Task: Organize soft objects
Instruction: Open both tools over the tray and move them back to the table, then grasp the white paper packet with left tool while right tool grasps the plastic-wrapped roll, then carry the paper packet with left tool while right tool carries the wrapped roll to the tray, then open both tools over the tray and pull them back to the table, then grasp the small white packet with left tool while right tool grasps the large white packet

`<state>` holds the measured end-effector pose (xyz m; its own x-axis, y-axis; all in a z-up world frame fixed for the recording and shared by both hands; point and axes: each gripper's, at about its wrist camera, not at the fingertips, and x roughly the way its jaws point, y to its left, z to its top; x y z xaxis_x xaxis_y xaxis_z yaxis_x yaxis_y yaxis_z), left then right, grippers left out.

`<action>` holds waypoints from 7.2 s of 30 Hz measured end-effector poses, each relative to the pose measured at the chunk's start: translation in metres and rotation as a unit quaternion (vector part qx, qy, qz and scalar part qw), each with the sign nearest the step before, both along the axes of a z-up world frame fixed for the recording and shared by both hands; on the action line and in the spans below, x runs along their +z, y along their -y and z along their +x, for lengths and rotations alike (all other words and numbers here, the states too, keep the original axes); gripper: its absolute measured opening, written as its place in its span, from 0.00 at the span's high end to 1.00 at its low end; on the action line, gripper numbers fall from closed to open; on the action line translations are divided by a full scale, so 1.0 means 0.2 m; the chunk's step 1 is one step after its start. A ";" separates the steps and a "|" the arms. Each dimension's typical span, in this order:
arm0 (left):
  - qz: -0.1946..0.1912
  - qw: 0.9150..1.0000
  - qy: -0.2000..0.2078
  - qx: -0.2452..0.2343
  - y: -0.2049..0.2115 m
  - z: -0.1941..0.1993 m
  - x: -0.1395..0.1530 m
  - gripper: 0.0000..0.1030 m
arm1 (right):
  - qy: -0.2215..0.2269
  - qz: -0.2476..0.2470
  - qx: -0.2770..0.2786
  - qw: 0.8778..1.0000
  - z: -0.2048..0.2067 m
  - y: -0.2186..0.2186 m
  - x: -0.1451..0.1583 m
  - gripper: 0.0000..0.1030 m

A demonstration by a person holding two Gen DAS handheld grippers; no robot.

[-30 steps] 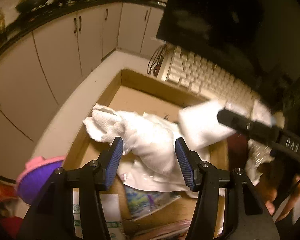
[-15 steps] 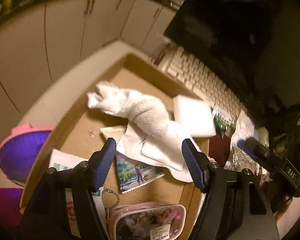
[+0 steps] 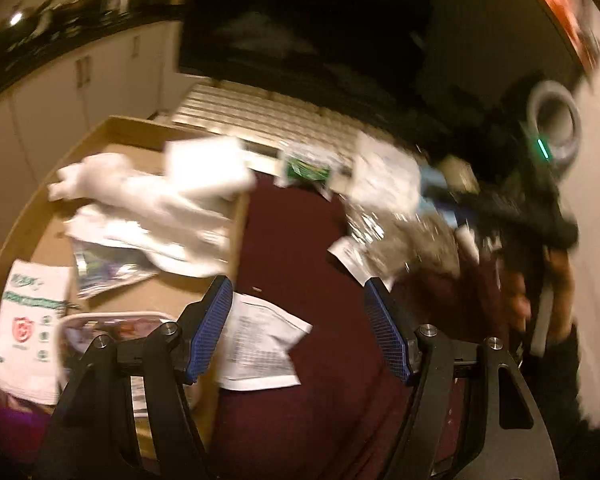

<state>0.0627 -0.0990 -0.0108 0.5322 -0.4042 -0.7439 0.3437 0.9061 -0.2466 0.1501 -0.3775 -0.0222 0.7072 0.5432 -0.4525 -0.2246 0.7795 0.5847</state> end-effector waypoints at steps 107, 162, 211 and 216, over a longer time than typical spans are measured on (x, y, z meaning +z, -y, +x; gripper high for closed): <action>-0.054 0.994 0.046 0.087 -0.46 -0.20 0.31 0.71 | 0.084 0.039 0.106 0.990 -0.38 -0.54 0.26 0.91; -0.098 0.978 0.130 0.128 -0.45 -0.29 0.25 0.34 | 0.036 0.148 0.111 0.982 -0.23 -0.58 0.13 0.35; 0.037 0.995 -0.034 -0.088 0.52 0.18 -0.37 0.99 | -0.105 0.125 -0.067 0.984 0.32 0.07 -0.25 0.35; 0.012 0.994 -0.056 -0.094 0.50 0.14 -0.36 0.99 | -0.110 0.088 -0.093 0.986 0.33 0.03 -0.23 0.47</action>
